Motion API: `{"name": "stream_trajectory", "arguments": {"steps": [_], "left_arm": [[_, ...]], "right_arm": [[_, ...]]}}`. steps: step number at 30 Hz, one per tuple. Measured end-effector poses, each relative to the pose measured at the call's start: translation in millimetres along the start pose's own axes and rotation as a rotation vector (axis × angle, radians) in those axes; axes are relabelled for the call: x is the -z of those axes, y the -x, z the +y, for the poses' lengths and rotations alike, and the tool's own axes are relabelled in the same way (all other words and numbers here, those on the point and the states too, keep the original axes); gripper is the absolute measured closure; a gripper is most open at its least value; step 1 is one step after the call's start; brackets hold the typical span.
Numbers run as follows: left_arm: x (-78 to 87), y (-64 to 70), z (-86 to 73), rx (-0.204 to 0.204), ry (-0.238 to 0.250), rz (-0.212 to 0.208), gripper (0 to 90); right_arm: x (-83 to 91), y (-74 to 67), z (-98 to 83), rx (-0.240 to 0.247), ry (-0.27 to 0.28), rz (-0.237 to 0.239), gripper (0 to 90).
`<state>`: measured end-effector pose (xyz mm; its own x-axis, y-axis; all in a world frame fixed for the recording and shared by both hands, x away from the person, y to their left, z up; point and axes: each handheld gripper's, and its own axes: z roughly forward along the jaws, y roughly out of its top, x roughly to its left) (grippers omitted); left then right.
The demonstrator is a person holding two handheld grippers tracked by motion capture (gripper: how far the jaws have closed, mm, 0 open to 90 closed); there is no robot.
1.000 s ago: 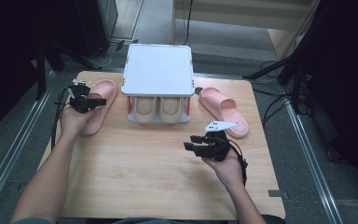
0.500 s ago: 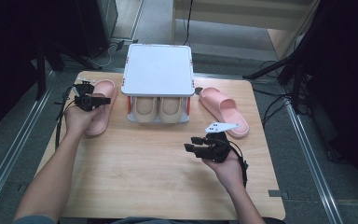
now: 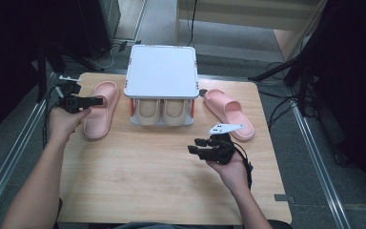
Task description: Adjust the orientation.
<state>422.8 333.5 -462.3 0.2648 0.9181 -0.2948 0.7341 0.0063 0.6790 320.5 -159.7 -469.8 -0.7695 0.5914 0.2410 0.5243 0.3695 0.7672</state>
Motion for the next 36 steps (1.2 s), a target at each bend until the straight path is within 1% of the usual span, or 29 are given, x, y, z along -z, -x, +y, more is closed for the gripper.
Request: {"name": "stream_trajectory", "arguments": {"steps": [3, 5, 8, 10, 12, 14, 16, 17, 19, 21, 25, 26, 29, 32, 33, 34, 36], "left_arm": [[7.8, -6.0, -0.3, -0.002, 0.015, 0.036, 55.8], [10.9, -12.1, -1.4, -0.007, 0.014, 0.051, 53.3], [10.6, -19.9, -3.6, -0.007, 0.009, 0.065, 48.8], [7.2, -25.4, -5.5, -0.006, 0.01, 0.073, 45.0], [2.6, -31.2, -8.1, -0.011, 0.006, 0.077, 43.4], [-2.8, -37.7, -10.7, -0.001, -0.007, 0.075, 43.2], [-7.0, -42.0, -12.4, 0.009, -0.009, 0.081, 43.3], [-9.8, -44.9, -13.0, 0.015, -0.013, 0.078, 43.4], [-14.6, -47.8, -13.4, 0.012, -0.012, 0.084, 43.6], [-19.1, -49.3, -13.3, 0.013, -0.016, 0.089, 43.8], [-29.2, -52.8, -14.6, 0.03, -0.023, 0.087, 44.2], [-31.2, -52.7, -14.5, 0.033, -0.022, 0.097, 44.5], [-34.2, -51.7, -13.5, 0.02, -0.016, 0.104, 47.1], [-38.0, -49.5, -11.8, 0.031, -0.012, 0.104, 50.7], [-39.5, -48.9, -11.2, 0.025, -0.02, 0.107, 51.8], [-40.9, -47.4, -11.1, 0.023, -0.015, 0.123, 53.1], [-41.0, -47.3, -10.9, 0.023, -0.014, 0.135, 56.4]], "right_arm": [[-1.4, -0.7, 1.3, 0.001, -0.003, 0.004, 55.9], [-2.6, -0.5, 1.9, 0.003, -0.003, 0.008, 55.8], [-3.4, 0.3, 2.1, 0.004, -0.008, 0.009, 55.8], [-3.3, 0.5, 1.9, 0.004, -0.008, 0.009, 55.7], [-2.8, 0.6, 1.6, 0.0, -0.007, 0.007, 55.7], [-2.1, 0.5, 1.1, -0.004, -0.007, 0.004, 55.7], [-1.7, 0.5, 0.1, -0.003, -0.01, 0.001, 55.6], [-1.5, 0.5, -0.4, -0.003, -0.009, 0.0, 55.5], [-0.3, 0.5, -1.7, -0.005, -0.008, -0.005, 55.5], [0.7, 0.6, -2.7, -0.012, -0.007, -0.01, 55.5], [3.2, 1.0, -5.4, -0.018, -0.007, -0.018, 55.3], [4.2, 0.7, -6.3, -0.022, -0.008, -0.024, 55.4], [6.2, 0.4, -8.3, -0.024, -0.006, -0.029, 55.3], [7.8, 0.2, -10.1, -0.03, -0.006, -0.034, 55.2], [8.3, 0.4, -10.7, -0.027, -0.006, -0.036, 55.2], [8.9, 0.1, -11.1, -0.03, -0.007, -0.038, 55.1], [9.5, -0.1, -11.7, -0.034, -0.007, -0.038, 55.1]]}}
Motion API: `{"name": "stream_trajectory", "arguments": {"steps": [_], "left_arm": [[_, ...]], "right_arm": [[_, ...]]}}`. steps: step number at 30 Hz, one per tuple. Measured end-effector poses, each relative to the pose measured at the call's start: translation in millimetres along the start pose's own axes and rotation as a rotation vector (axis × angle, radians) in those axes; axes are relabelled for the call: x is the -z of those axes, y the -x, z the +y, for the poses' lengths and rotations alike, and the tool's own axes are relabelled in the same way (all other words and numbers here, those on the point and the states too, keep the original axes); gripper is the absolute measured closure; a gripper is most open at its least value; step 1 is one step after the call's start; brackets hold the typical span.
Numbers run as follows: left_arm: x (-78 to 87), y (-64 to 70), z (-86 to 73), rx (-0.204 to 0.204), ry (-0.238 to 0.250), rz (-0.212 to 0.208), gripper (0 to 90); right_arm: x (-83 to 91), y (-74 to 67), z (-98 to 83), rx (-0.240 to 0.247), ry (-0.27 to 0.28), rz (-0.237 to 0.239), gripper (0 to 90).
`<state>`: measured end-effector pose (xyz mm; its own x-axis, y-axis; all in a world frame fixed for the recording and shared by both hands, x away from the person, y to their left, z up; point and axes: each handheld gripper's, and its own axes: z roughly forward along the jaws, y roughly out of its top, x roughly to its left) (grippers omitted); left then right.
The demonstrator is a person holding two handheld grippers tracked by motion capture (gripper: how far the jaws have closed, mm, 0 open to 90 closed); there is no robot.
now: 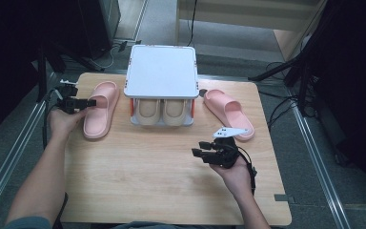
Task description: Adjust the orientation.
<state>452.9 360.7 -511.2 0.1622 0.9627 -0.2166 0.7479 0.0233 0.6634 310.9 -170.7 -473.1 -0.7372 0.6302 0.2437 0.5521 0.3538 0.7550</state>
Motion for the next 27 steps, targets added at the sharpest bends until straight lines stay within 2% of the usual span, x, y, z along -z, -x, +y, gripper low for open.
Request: {"name": "stream_trajectory", "arguments": {"steps": [2, 9, 12, 14, 16, 17, 22, 27], "left_arm": [[0.5, -1.9, -0.5, 0.016, 0.003, -0.002, 60.3], [2.1, -1.1, 0.2, 0.016, -0.006, 0.031, 68.7], [3.5, 0.6, 1.4, 0.01, -0.01, 0.062, 73.3], [4.1, -0.3, 2.0, 0.032, -0.01, 0.061, 77.0], [4.9, -1.2, 2.3, 0.036, -0.014, 0.068, 80.3], [5.1, -2.4, 2.1, 0.043, -0.016, 0.057, 81.1], [6.2, -4.4, 3.4, 0.063, -0.034, 0.053, 82.9], [10.9, -2.7, 5.7, 0.067, -0.024, 0.045, 83.0]], "right_arm": [[0.3, 0.2, -0.4, 0.0, 0.002, -0.003, 55.0], [-1.6, -0.1, -0.2, 0.002, -0.001, 0.001, 54.8], [-2.2, -1.2, 0.0, 0.005, -0.004, 0.003, 54.5], [-2.3, -1.3, -0.1, 0.005, -0.004, 0.002, 54.4], [-2.0, -1.0, -0.2, 0.005, -0.003, 0.002, 54.2], [-1.9, -0.8, -0.2, 0.005, -0.002, 0.001, 54.2], [-1.6, -0.4, -0.2, 0.005, 0.0, 0.002, 54.1], [-1.8, -0.7, 0.0, 0.005, -0.001, 0.003, 54.0]]}}
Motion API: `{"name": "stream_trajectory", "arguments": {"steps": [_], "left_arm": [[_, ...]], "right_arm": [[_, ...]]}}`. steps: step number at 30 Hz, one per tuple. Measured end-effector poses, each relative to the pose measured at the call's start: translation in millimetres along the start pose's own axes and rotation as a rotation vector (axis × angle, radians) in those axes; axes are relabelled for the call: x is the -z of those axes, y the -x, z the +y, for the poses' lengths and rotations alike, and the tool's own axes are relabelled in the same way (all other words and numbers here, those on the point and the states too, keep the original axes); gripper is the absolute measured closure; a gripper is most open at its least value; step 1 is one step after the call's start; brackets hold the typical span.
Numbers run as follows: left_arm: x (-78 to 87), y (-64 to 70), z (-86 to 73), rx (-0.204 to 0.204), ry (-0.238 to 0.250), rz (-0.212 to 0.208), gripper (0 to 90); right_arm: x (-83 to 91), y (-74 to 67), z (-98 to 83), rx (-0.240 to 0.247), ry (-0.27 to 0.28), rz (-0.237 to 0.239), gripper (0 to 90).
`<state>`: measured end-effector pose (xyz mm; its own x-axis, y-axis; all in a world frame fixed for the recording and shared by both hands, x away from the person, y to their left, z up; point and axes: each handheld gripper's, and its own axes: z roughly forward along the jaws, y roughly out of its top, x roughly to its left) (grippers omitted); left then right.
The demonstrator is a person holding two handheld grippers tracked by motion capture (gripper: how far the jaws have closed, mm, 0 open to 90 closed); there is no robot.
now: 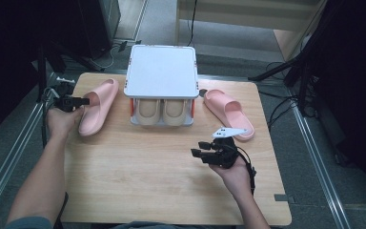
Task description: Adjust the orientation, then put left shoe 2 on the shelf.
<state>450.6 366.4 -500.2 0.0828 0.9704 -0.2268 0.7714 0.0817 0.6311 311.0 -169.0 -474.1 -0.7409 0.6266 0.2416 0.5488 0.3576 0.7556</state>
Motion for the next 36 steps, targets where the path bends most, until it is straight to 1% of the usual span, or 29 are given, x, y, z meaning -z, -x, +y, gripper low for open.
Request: {"name": "stream_trajectory", "arguments": {"steps": [6, 10, 12, 13, 15, 16, 17, 19, 20, 23, 25, 27, 28, 31, 32, 34, 36], "left_arm": [[5.0, -1.2, 1.2, 0.012, -0.003, -0.009, 82.7], [6.6, 1.5, 1.2, 0.004, -0.026, -0.005, 82.3], [8.4, 3.5, 1.9, 0.002, -0.023, -0.003, 82.3], [9.1, 4.5, 2.3, 0.008, -0.017, -0.006, 82.2], [12.6, 6.3, 3.8, 0.003, -0.016, -0.005, 82.3], [14.7, 7.8, 5.0, 0.012, -0.01, -0.014, 82.2], [16.2, 9.3, 6.1, 0.014, -0.002, -0.014, 82.3], [18.8, 11.1, 10.4, 0.015, -0.016, -0.019, 82.5], [20.5, 12.2, 12.9, 0.008, -0.018, -0.011, 82.5], [27.2, 13.3, 20.0, 0.016, -0.018, -0.024, 82.4], [34.2, 14.5, 26.6, 0.013, -0.015, -0.014, 82.5], [39.5, 16.2, 32.7, 0.007, -0.026, -0.005, 82.5], [43.1, 17.3, 36.6, 0.011, -0.021, -0.001, 82.4], [51.2, 20.1, 46.4, 0.014, -0.034, -0.001, 82.3], [53.4, 21.8, 49.5, 0.02, -0.035, 0.009, 82.4], [57.8, 25.1, 55.8, 0.014, -0.043, 0.026, 82.6], [62.9, 28.3, 61.8, 0.011, -0.045, 0.032, 82.5]], "right_arm": [[0.1, 0.2, 0.5, -0.001, 0.0, 0.003, 54.0], [-0.8, -0.4, 0.8, 0.004, -0.004, 0.004, 53.9], [-1.5, -0.5, 1.6, 0.007, -0.005, 0.007, 54.0], [-2.1, -0.5, 2.1, 0.013, -0.002, 0.01, 53.9], [-2.7, -0.6, 3.1, 0.011, -0.002, 0.012, 53.9], [-3.0, -0.7, 3.4, 0.009, -0.001, 0.013, 53.9], [-3.7, -0.5, 3.9, 0.01, -0.001, 0.018, 53.9], [-5.6, -0.3, 5.1, 0.01, -0.004, 0.024, 53.9], [-6.5, -0.3, 5.5, 0.012, -0.003, 0.027, 53.9], [-8.9, -1.1, 7.9, 0.018, -0.008, 0.037, 53.9], [-10.5, -1.5, 9.6, 0.024, -0.007, 0.044, 53.9], [-12.3, -1.3, 11.0, 0.031, -0.007, 0.05, 53.9], [-12.9, -1.5, 11.6, 0.029, -0.01, 0.052, 53.9], [-15.6, -0.9, 14.5, 0.035, -0.009, 0.061, 53.9], [-16.1, -0.8, 15.1, 0.037, -0.007, 0.063, 53.9], [-17.4, -1.4, 16.8, 0.038, -0.009, 0.071, 53.8], [-18.8, -1.7, 18.2, 0.042, -0.009, 0.076, 53.8]]}}
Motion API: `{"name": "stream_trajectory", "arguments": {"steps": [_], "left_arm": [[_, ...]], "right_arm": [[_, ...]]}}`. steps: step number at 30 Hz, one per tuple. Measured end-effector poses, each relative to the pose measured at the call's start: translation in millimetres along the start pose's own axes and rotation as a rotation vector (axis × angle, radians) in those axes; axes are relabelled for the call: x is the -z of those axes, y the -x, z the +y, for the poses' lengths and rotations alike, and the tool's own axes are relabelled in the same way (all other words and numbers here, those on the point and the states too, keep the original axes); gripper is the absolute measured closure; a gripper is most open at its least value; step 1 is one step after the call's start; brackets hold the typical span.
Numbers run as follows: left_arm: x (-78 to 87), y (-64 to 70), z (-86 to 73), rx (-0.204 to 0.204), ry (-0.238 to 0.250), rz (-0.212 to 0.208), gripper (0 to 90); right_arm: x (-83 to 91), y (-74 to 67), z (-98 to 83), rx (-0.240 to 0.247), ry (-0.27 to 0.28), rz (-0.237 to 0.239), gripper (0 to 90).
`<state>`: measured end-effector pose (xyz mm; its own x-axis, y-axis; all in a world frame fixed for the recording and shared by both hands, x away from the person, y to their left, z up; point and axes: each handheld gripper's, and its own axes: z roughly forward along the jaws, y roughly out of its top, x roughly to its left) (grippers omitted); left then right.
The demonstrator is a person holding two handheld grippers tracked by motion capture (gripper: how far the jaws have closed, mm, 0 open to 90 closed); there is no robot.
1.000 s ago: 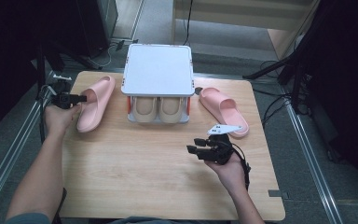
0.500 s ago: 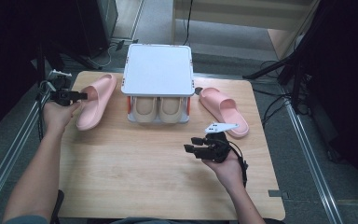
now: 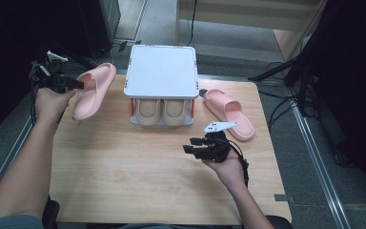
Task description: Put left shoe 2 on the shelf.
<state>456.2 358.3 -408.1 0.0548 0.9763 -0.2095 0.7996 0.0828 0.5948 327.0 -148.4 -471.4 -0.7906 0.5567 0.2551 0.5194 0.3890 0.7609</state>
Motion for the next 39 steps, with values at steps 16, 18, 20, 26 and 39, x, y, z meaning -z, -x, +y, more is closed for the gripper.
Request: {"name": "stream_trajectory", "arguments": {"steps": [16, 18, 20, 26, 39], "left_arm": [[36.8, 36.6, 46.1, -0.03, 0.015, -0.003, 81.9], [39.9, 42.3, 52.0, -0.034, 0.02, -0.008, 81.9], [43.0, 49.8, 58.1, -0.038, 0.03, -0.013, 81.9], [47.6, 77.0, 74.5, -0.068, 0.043, -0.032, 81.6], [37.9, 116.4, 94.7, -0.093, 0.048, -0.057, 81.5]], "right_arm": [[-10.3, -1.1, 8.7, 0.018, -0.011, 0.036, 53.7], [-10.3, -1.3, 8.6, 0.018, -0.012, 0.036, 53.6], [-10.0, -1.4, 8.5, 0.018, -0.011, 0.036, 53.6], [-9.3, -0.5, 8.5, 0.016, -0.008, 0.035, 53.5], [-7.6, -0.8, 8.5, 0.021, -0.004, 0.039, 53.4]]}}
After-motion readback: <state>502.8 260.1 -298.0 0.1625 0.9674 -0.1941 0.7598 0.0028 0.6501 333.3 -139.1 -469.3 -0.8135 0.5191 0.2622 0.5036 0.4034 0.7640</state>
